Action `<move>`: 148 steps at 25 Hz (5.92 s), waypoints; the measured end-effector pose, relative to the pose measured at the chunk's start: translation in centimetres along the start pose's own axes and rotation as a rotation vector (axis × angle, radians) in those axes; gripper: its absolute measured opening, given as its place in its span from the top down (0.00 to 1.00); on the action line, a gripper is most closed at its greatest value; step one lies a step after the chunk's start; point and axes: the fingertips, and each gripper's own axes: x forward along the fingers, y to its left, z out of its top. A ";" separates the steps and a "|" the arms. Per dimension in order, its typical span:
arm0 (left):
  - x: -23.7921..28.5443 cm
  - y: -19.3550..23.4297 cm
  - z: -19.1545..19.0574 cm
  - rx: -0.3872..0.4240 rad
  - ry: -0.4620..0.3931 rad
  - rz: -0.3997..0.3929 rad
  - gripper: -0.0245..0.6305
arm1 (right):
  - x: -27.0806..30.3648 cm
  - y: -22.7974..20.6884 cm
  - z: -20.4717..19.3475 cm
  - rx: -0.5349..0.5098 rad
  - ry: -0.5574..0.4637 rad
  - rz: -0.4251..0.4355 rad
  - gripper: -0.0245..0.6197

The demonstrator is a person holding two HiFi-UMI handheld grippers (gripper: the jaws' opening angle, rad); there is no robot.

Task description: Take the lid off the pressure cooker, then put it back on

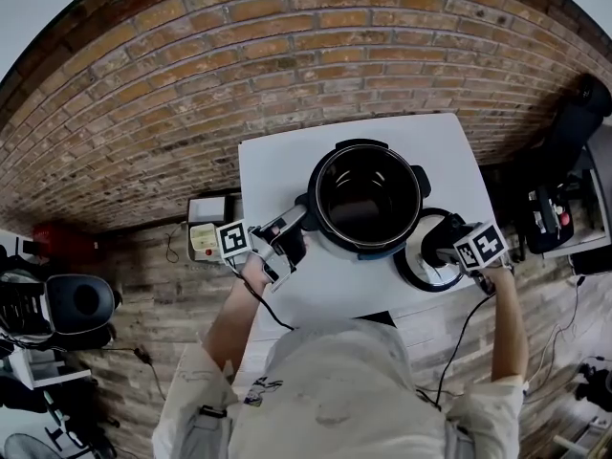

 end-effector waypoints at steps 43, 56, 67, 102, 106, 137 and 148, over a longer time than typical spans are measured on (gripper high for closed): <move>0.1 0.0 -0.3 -0.007 -0.001 -0.011 0.85 | 5.7 0.8 -3.3 -0.369 0.222 0.071 0.45; 0.0 0.1 -0.1 -0.006 -0.015 -0.015 0.85 | -2.0 -1.2 -1.0 -0.438 0.195 0.014 0.46; 0.1 0.1 -0.1 -0.003 -0.019 -0.015 0.85 | -12.7 -3.0 4.5 -0.559 0.165 -0.085 0.46; 0.2 0.0 0.0 -0.008 -0.062 -0.032 0.85 | -8.9 13.2 21.1 -0.877 0.148 0.201 0.47; 0.3 -0.2 -0.1 -0.007 -0.058 -0.033 0.85 | -8.4 13.8 22.1 -0.853 0.148 0.221 0.47; 0.5 -0.3 -0.2 -0.009 -0.036 -0.052 0.85 | -5.9 15.4 23.1 -0.885 0.187 0.248 0.47; 0.6 -0.5 -0.4 -0.016 -0.029 -0.053 0.85 | -6.0 15.6 22.4 -1.047 0.214 0.280 0.46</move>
